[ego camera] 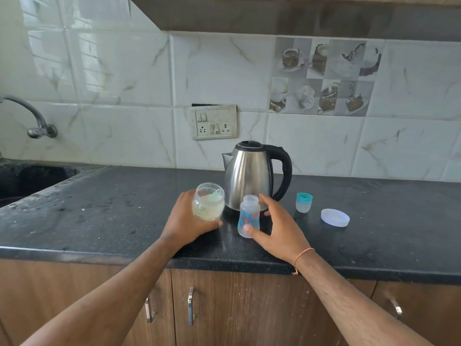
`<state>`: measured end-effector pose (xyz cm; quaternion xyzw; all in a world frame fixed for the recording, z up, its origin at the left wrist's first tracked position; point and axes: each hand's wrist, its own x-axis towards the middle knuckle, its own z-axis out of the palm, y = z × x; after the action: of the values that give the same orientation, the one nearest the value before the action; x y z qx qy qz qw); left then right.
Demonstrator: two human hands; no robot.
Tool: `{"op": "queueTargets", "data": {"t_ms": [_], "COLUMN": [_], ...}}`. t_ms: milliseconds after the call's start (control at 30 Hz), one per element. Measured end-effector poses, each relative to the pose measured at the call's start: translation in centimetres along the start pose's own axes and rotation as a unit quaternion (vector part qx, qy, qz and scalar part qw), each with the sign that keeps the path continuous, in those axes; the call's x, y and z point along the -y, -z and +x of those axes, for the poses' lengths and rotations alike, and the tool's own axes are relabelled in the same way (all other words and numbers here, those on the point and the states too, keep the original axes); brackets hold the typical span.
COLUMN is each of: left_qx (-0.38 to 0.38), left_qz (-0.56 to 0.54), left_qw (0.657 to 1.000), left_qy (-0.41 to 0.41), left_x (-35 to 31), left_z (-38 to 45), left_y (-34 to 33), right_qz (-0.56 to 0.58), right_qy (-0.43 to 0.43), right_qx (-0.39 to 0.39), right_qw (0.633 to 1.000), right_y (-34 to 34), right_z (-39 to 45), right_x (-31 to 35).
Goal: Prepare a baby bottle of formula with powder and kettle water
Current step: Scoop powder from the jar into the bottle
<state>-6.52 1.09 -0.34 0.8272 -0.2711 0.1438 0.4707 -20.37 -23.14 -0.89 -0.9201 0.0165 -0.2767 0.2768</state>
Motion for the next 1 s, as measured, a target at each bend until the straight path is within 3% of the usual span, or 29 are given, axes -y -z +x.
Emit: {"op": "queueTargets", "data": {"t_ms": [133, 233, 333, 433, 567, 700, 1000], "left_qx": [0.021, 0.025, 0.025, 0.031, 0.034, 0.025, 0.020], "left_qz": [-0.002, 0.002, 0.003, 0.007, 0.001, -0.013, -0.019], "left_qw": [0.999, 0.997, 0.995, 0.993, 0.993, 0.993, 0.992], "left_qy": [-0.048, -0.079, -0.099, -0.118, -0.116, -0.111, -0.121], "left_x": [0.0, -0.1, 0.3, 0.1, -0.2, 0.0, 0.4], "left_z": [-0.5, -0.5, -0.4, -0.4, -0.6, -0.5, -0.2], "left_y": [0.0, 0.1, 0.0, 0.0, 0.0, 0.1, -0.1], "right_qz": [-0.011, -0.056, -0.118, -0.177, -0.242, -0.314, -0.344], "right_qy": [0.061, 0.145, 0.199, 0.177, 0.145, 0.147, 0.154], "right_qx": [-0.110, -0.142, -0.093, 0.030, 0.110, 0.131, 0.132], "right_qw": [0.992, 0.978, 0.968, 0.968, 0.953, 0.929, 0.917], "right_y": [0.6, 1.3, 1.7, 1.9, 1.0, 0.3, 0.9], "right_z": [0.3, 1.0, 2.2, 3.1, 3.8, 4.0, 4.2], "right_x": [1.0, 3.9, 6.8, 9.3, 10.6, 10.4, 10.7]}}
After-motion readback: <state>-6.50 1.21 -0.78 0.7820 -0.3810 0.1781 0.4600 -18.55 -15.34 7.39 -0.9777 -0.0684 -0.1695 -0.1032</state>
